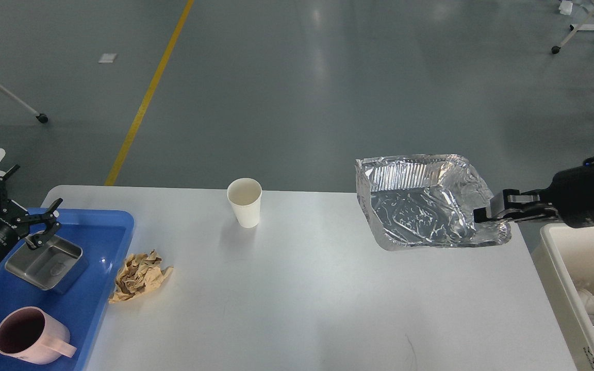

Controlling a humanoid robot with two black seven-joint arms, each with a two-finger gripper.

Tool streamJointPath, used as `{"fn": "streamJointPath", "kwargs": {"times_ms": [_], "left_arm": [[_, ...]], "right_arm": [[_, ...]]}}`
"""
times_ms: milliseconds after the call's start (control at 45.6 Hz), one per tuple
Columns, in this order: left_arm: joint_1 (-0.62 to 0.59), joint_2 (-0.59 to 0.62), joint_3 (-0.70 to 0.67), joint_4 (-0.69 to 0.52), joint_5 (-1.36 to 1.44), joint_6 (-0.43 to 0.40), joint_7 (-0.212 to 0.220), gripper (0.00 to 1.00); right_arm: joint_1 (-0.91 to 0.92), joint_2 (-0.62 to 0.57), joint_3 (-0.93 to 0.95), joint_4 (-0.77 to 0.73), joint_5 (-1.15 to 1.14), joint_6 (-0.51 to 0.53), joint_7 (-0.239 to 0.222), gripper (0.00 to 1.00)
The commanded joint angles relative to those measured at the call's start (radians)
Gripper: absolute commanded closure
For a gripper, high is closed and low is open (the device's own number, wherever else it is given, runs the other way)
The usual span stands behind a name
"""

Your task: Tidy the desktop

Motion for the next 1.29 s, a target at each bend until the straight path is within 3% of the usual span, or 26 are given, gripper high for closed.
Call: {"fn": "streamJointPath", "kwargs": {"times_ms": [0,132,329,526,746,833,1096,1272], "left_arm": [[0.003,0.039,0.001,0.0,0.002,-0.006,0.019,0.02],[0.0,0.071,-0.001,0.001,0.048,0.021,0.016,0.03],[-0.005,0.095,-0.001,0.001,0.13,0.161,0.016,0.03],[0.0,0.105,-0.001,0.0,0.145,0.158,0.006,0.02],[0.001,0.119,0.001,-0.005,0.153,0.139,0.013,0.02],[0.003,0.156,0.066,-0.028,0.232,0.135,0.015,0.03],[0.06,0.38,0.136,-0.245,0.338,0.159,-0.002,0.03],[0.069,0.437,0.145,-0.305,0.354,0.19,-0.005,0.03]], "right_arm": [[0.014,0.072,-0.001,-0.002,0.101,-0.018,-0.065,1.0],[0.038,0.127,-0.005,-0.005,0.187,-0.026,-0.123,1.0],[0.048,0.215,-0.01,-0.007,0.248,-0.047,-0.192,1.0],[0.071,0.29,-0.013,-0.01,0.314,-0.075,-0.25,1.0],[0.074,0.362,-0.028,-0.041,0.31,-0.104,-0.256,1.0],[0.074,0.376,-0.028,-0.053,0.31,-0.104,-0.256,1.0],[0.071,0.396,-0.03,-0.062,0.305,-0.104,-0.256,1.0],[0.071,0.406,-0.03,-0.064,0.301,-0.104,-0.256,1.0]]}}
